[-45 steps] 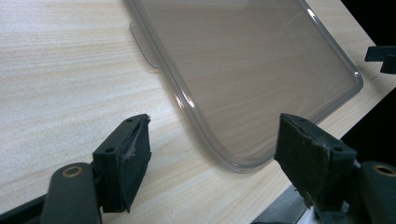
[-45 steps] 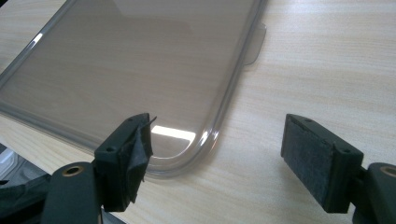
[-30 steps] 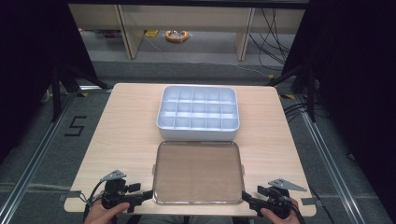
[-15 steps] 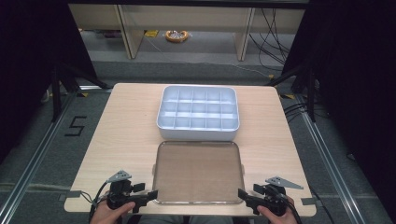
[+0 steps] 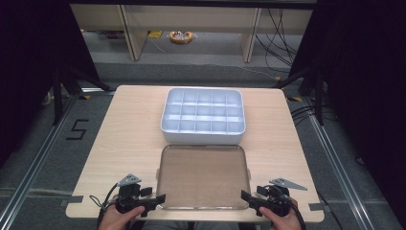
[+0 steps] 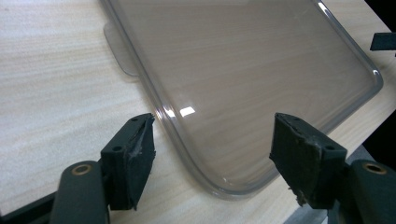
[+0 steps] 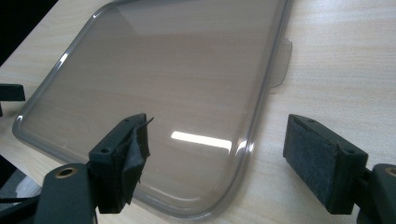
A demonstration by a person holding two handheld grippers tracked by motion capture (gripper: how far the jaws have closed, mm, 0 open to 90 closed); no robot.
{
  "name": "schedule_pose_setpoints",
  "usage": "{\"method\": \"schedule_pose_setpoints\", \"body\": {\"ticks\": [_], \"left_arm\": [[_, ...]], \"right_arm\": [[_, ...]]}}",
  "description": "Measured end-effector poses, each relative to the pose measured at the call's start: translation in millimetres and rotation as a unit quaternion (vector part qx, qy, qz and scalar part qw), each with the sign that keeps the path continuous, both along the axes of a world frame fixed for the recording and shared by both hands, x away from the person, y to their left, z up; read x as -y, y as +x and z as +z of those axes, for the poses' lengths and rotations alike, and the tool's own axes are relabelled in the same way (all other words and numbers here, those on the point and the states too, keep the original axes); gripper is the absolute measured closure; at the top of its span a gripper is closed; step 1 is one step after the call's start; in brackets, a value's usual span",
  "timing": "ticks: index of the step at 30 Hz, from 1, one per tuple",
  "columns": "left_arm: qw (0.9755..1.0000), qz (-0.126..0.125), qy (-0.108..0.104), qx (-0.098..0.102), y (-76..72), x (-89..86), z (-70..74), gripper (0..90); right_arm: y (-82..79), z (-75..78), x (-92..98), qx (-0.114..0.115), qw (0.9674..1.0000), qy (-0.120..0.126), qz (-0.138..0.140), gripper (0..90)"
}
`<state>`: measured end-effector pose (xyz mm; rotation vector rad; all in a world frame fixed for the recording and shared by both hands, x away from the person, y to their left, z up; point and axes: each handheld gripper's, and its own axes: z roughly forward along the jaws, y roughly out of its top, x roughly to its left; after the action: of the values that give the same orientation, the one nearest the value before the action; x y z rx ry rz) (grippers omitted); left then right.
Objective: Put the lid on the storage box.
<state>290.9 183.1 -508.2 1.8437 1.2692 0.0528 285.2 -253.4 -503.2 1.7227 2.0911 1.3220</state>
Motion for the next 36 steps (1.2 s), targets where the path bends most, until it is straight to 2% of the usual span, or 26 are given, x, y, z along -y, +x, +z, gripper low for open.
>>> {"method": "schedule_pose_setpoints", "body": {"ticks": [2, 4, 6, 8, 9, 10, 12, 14, 15, 17, 18, 21, 22, 23, 24, 25, 26, 27, 28, 29, 30, 32, 33, 34, 35, 36], "left_arm": [[1.0, 0.0, 0.004, 0.002, 2.3, 0.3, 1.0, 30.8], [1.0, 0.002, 0.005, 0.0, 5.1, 0.2, 0.9, 32.3], [0.9999, -0.001, 0.013, -0.007, 7.8, -0.7, -0.5, 33.3], [0.9999, -0.001, 0.013, -0.01, 9.1, 0.1, -1.8, 34.9], [0.9998, 0.006, 0.004, -0.016, 9.7, 2.7, -2.9, 34.9], [0.9997, 0.002, 0.007, -0.022, 11.6, 4.8, -4.4, 35.5], [0.9997, -0.002, 0.011, -0.021, 12.5, 5.9, -5.1, 36.0], [0.9998, 0.002, 0.017, -0.013, 15.4, 10.0, -5.2, 36.2], [0.9998, 0.004, 0.018, -0.01, 15.9, 10.6, -5.3, 36.4], [0.9995, -0.003, 0.031, -0.007, 16.2, 9.3, -5.1, 37.1], [0.9992, -0.005, 0.041, -0.005, 15.7, 9.7, -4.6, 37.5], [0.9991, 0.006, 0.042, -0.003, 15.2, 10.2, -4.9, 38.7], [0.999, -0.001, 0.045, -0.004, 15.1, 8.4, -4.4, 39.3], [0.9992, 0.017, 0.029, -0.022, 12.7, 10.5, -3.9, 39.8], [0.9992, 0.017, 0.029, -0.022, 12.7, 10.5, -3.9, 40.8], [0.999, -0.004, 0.045, -0.004, 15.5, 6.3, -4.5, 40.8], [0.9994, 0.005, 0.035, -0.003, 15.2, 8.9, -5.1, 41.7], [0.999, 0.003, 0.044, 0.0, 15.1, 9.2, -5.2, 41.9], [0.999, 0.003, 0.044, 0.0, 15.1, 9.2, -5.2, 41.9], [0.9988, -0.002, 0.049, 0.005, 14.3, 9.7, -5.6, 41.3], [0.9989, 0.0, 0.046, 0.004, 14.3, 9.9, -5.8, 40.8], [0.9988, -0.01, 0.049, 0.004, 14.4, 7.7, -5.1, 40.3], [0.999, -0.01, 0.044, 0.0, 15.8, 8.0, -5.6, 38.4], [0.999, -0.01, 0.044, 0.0, 15.8, 8.0, -5.6, 37.6], [0.9989, -0.015, 0.044, 0.002, 15.4, 7.9, -5.1, 37.6], [0.9984, -0.022, 0.051, 0.005, 15.3, 7.2, -4.9, 36.8]], "right_arm": [[0.0, 1.7, -1.1, -0.013, 0.9998, 0.011, -0.01, 24.1], [3.9, -0.3, 0.8, -0.001, 1.0, 0.001, -0.004, 25.2], [5.1, 0.3, -2.2, -0.023, 0.9996, 0.006, -0.017, 26.2], [8.3, -2.2, -1.1, -0.012, 0.9999, -0.001, -0.007, 26.8], [7.3, -0.9, -4.5, -0.032, 0.9993, 0.018, -0.01, 27.1], [13.5, -5.5, -4.3, -0.018, 0.9998, -0.005, 0.001, 27.7], [14.2, -5.7, -5.9, -0.028, 0.9996, 0.002, 0.001, 28.0], [18.6, -9.8, -8.7, -0.036, 0.9989, 0.031, -0.003, 26.9], [17.6, -8.1, -10.4, -0.057, 0.997, 0.05, -0.018, 26.7], [18.3, -9.4, -6.4, -0.051, 0.9965, 0.063, -0.021, 26.8], [16.5, -8.3, -8.1, -0.069, 0.9931, 0.089, -0.032, 26.7], [15.9, -11.8, -3.5, -0.061, 0.9933, 0.092, -0.035, 33.0], [13.9, -10.9, -3.9, -0.072, 0.9909, 0.103, -0.047, 34.6], [13.2, -11.3, -3.3, -0.08, 0.9887, 0.115, -0.053, 36.2], [13.7, -15.5, 1.2, -0.072, 0.9883, 0.127, -0.046, 39.2], [13.7, -15.5, 1.2, -0.072, 0.9883, 0.127, -0.046, 39.2], [11.5, -17.0, 2.0, -0.106, 0.978, 0.172, -0.053, 47.5], [10.9, -19.7, -0.1, -0.111, 0.9737, 0.191, -0.054, 50.3], [8.9, -17.7, -1.2, -0.119, 0.9744, 0.183, -0.056, 54.5], [11.0, -20.2, 0.8, -0.071, 0.9866, 0.143, -0.034, 55.8], [8.5, -14.0, -1.3, -0.086, 0.9842, 0.151, -0.037, 58.2], [7.9, -12.8, -0.6, -0.075, 0.9859, 0.145, -0.034, 60.9], [5.2, -9.9, 0.9, -0.054, 0.9888, 0.138, -0.017, 60.9], [5.2, -9.9, 0.9, -0.054, 0.9888, 0.138, -0.017, 60.9], [4.6, -11.5, 3.1, -0.027, 0.9924, 0.12, 0.0, 60.9], [-0.3, -7.5, 0.5, -0.04, 0.9901, 0.134, -0.004, 60.9]]}}
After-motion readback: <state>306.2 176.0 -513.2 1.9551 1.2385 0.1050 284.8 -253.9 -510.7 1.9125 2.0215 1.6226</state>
